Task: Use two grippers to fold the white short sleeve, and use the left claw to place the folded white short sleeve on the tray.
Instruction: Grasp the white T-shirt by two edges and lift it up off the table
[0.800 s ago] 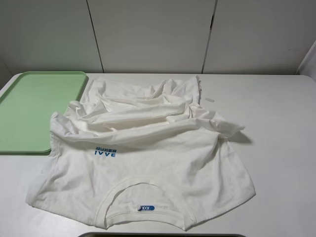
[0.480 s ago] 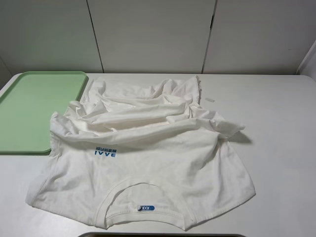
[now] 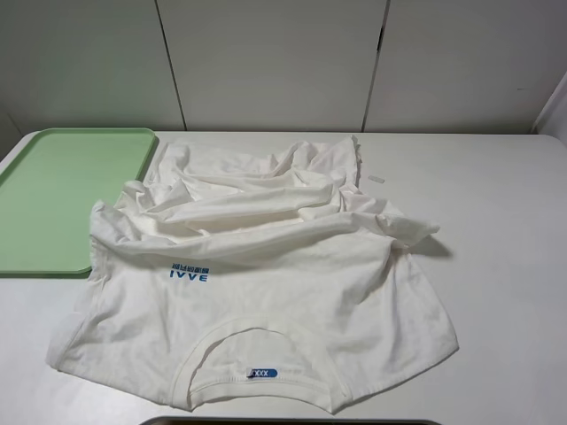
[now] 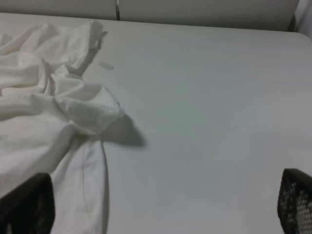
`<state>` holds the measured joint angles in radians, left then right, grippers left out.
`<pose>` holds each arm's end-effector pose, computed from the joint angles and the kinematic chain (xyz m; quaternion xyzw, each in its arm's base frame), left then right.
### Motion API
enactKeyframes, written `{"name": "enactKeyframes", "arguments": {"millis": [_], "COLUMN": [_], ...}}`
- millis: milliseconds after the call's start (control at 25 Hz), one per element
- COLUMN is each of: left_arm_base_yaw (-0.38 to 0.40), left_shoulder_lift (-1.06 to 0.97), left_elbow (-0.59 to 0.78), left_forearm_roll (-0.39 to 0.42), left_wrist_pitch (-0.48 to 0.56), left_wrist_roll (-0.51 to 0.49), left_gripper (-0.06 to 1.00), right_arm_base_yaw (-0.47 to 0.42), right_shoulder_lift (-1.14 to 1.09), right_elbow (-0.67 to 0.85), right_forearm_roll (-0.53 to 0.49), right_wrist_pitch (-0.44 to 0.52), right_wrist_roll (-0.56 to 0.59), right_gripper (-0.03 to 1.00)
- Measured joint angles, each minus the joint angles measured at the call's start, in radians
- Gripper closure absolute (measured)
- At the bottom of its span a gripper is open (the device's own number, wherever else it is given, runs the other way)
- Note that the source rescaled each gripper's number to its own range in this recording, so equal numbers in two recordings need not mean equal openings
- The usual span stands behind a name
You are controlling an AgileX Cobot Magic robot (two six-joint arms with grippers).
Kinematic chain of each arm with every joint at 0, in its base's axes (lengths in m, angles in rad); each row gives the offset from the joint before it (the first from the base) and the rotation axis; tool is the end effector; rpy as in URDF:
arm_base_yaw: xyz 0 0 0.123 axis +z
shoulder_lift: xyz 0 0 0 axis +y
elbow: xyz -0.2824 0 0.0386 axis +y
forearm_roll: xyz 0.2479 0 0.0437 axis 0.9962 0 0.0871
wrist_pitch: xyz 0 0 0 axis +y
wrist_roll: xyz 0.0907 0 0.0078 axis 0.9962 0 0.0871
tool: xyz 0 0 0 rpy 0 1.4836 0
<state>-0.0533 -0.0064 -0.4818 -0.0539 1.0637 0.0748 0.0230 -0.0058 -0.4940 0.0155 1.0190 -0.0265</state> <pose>-0.0041 -0.0041 0.2719 0.0558 0.8549 -0.0214 0.5153 -0.0034 0.0011 0.2789 -0.0210 0.8419 0.0068 0.5391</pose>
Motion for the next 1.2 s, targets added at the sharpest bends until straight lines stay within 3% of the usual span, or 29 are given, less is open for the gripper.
{"name": "enactKeyframes", "arguments": {"millis": [1200], "left_arm_base_yaw": [0.000], "left_shoulder_lift": [0.000], "left_elbow": [0.000], "left_forearm_roll": [0.000], "left_wrist_pitch": [0.000], "left_wrist_roll": [0.000], "left_gripper": [-0.06], "right_arm_base_yaw": [0.000], "right_shoulder_lift": [0.000], "right_elbow": [0.000], "right_forearm_roll": [0.000], "right_wrist_pitch": [0.000], "right_wrist_roll": [0.000], "right_gripper": [-0.03]}}
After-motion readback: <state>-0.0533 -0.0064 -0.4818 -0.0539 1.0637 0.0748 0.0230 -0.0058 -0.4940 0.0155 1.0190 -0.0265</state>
